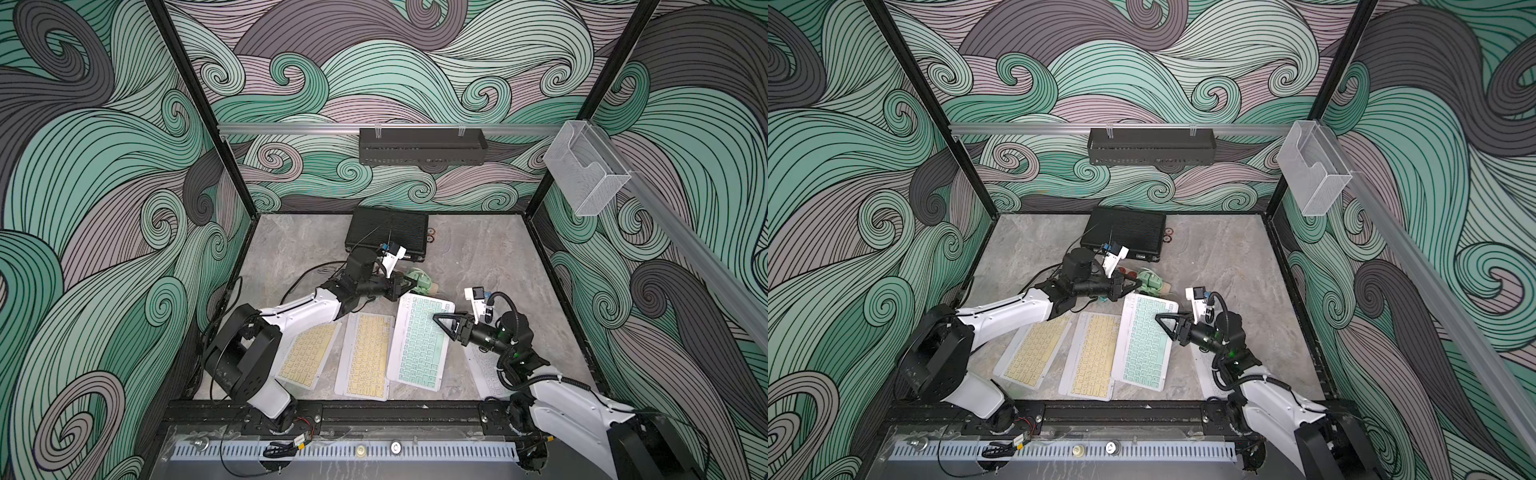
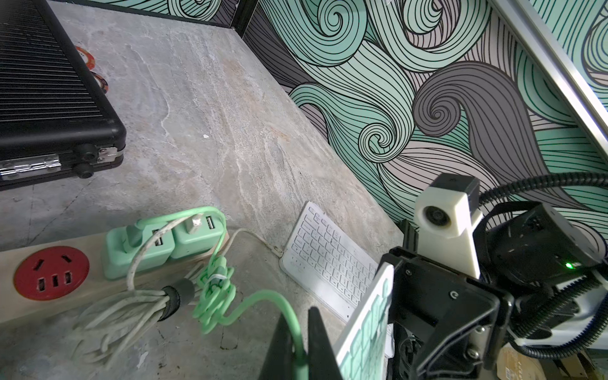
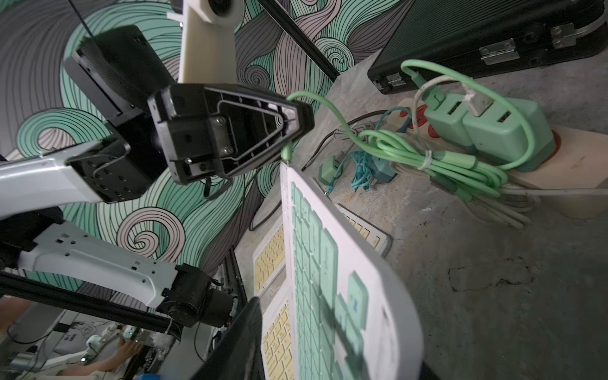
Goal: Unplug the wireless keyboard
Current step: Pick up the keyboard from the center of the board, then remove the power cord from the keyboard.
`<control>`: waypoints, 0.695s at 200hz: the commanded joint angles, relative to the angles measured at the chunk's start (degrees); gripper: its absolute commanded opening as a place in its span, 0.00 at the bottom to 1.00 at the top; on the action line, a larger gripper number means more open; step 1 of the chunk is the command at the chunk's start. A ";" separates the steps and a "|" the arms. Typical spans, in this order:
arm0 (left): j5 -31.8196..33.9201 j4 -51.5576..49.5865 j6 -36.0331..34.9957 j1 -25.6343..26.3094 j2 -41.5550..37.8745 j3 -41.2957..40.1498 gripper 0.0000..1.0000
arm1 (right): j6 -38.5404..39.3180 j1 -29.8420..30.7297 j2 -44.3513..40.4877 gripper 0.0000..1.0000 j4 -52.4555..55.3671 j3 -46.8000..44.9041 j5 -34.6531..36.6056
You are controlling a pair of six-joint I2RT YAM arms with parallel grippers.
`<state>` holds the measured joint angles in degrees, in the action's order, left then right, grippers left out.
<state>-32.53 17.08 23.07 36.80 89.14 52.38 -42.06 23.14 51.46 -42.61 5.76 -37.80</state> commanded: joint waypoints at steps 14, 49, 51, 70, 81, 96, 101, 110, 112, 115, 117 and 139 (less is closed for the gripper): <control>-0.93 -0.16 -1.66 0.03 -1.87 0.62 0.00 | -0.48 0.83 -3.40 0.33 -2.84 0.75 -1.57; -2.36 1.28 -1.60 0.03 -2.69 -0.24 0.00 | -0.08 1.72 -3.40 0.19 -2.74 1.27 -0.57; -2.53 1.40 -1.62 0.03 -2.69 -0.28 0.00 | -0.09 1.73 -3.39 0.18 -2.74 1.27 -0.51; -5.59 4.41 -1.76 -0.02 -2.50 -1.32 0.00 | 0.71 1.96 -2.88 0.10 -2.31 1.62 -0.34; -7.18 6.19 -1.85 0.03 -2.31 -1.78 0.00 | 1.38 2.00 -2.69 0.04 -1.61 1.86 -0.33; -9.43 8.48 -2.07 0.06 -2.15 -2.23 0.00 | 2.19 2.05 -2.52 0.00 -1.00 1.80 -0.34; -10.03 9.34 -2.01 0.03 -2.15 -2.43 0.00 | 2.48 2.02 -2.47 0.00 -0.82 1.82 -0.26; -11.19 11.08 -1.98 0.03 -2.31 -2.92 0.00 | 2.92 2.01 -2.51 0.00 -0.46 1.65 -0.10; -11.44 11.58 -1.93 0.03 -2.38 -3.04 0.00 | 3.05 2.00 -2.51 0.00 -0.39 1.67 -0.08; -11.77 12.28 -1.78 0.03 -2.55 -3.29 0.00 | 3.18 2.00 -2.47 0.00 -0.37 1.66 -0.16; -12.01 12.65 -1.66 0.03 -2.65 -3.46 0.00 | 3.32 1.98 -2.50 0.00 -0.33 1.63 -0.10; -12.49 16.12 -0.77 0.03 -4.39 -5.23 0.00 | 4.54 2.09 -2.50 0.00 -0.39 1.54 -0.92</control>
<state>-39.70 26.02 22.22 35.97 87.64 48.31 -39.22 24.75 48.99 -41.89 5.76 -37.98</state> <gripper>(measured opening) 0.082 0.081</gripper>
